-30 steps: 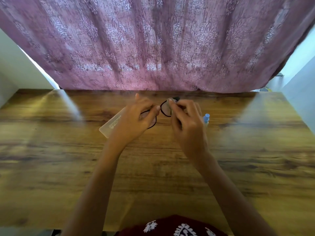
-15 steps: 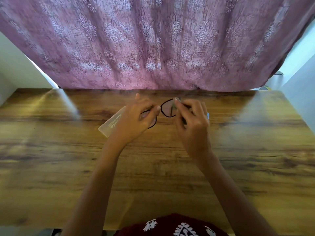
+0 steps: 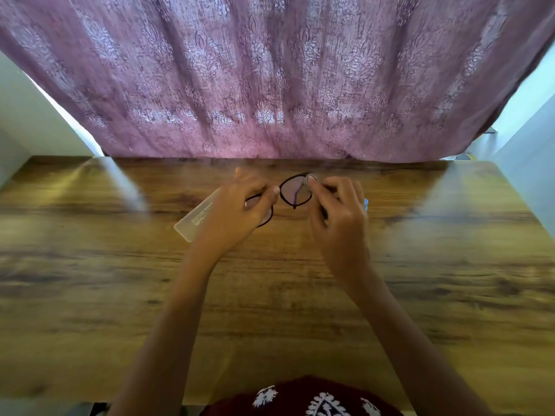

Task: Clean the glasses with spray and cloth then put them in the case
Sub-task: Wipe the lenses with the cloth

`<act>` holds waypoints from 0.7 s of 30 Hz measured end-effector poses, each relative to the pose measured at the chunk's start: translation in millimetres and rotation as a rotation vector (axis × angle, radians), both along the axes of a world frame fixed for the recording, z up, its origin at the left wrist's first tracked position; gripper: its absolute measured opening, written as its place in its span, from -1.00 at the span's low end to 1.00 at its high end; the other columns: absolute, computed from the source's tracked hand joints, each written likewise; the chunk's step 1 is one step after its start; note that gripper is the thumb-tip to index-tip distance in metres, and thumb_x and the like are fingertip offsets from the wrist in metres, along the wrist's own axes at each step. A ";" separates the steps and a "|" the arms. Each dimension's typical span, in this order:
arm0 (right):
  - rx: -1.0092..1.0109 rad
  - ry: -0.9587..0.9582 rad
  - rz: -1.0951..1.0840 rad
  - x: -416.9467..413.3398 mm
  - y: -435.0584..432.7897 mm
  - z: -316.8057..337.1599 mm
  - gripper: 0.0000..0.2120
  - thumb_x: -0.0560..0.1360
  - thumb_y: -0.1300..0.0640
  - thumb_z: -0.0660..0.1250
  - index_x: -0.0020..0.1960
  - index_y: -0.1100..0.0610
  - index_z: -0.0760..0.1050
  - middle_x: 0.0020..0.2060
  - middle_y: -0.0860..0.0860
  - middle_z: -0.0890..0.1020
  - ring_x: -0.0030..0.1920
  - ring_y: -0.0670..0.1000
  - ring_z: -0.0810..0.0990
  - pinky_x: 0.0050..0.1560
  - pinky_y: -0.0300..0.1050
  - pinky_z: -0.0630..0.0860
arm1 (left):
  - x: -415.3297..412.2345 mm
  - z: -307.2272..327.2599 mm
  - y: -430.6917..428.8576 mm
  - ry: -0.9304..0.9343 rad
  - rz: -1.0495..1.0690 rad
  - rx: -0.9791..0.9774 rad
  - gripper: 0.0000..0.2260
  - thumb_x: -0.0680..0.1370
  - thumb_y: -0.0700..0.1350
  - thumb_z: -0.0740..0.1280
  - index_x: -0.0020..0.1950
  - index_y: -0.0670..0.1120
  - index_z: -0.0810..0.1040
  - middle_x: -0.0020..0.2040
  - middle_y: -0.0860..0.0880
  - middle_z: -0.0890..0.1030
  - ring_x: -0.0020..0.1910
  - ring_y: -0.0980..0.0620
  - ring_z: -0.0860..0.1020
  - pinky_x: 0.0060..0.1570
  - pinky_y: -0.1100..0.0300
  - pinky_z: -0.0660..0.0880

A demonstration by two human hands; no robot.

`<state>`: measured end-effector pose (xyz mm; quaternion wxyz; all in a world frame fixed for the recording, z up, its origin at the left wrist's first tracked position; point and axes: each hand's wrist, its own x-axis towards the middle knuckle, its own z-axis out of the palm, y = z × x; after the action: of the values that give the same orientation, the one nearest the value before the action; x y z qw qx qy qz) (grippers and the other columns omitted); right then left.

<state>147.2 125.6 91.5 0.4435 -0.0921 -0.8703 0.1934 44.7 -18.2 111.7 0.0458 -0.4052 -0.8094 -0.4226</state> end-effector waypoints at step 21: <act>0.095 -0.047 0.155 8.5 -21.9 -9.8 -0.73 0.50 0.38 0.32 0.19 0.38 0.55 -0.06 0.18 0.57 0.00 0.02 0.44 0.17 -0.39 0.32 | 1.6 -4.8 -2.2 -0.007 0.005 0.004 -0.65 0.55 0.06 0.18 -0.23 -0.16 0.56 -0.29 0.00 0.58 -0.19 0.06 0.55 0.45 0.10 0.14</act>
<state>155.7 103.8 81.7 0.4106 -0.0077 -0.8931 0.1835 46.3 -20.4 106.9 0.0452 -0.4015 -0.8097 -0.4256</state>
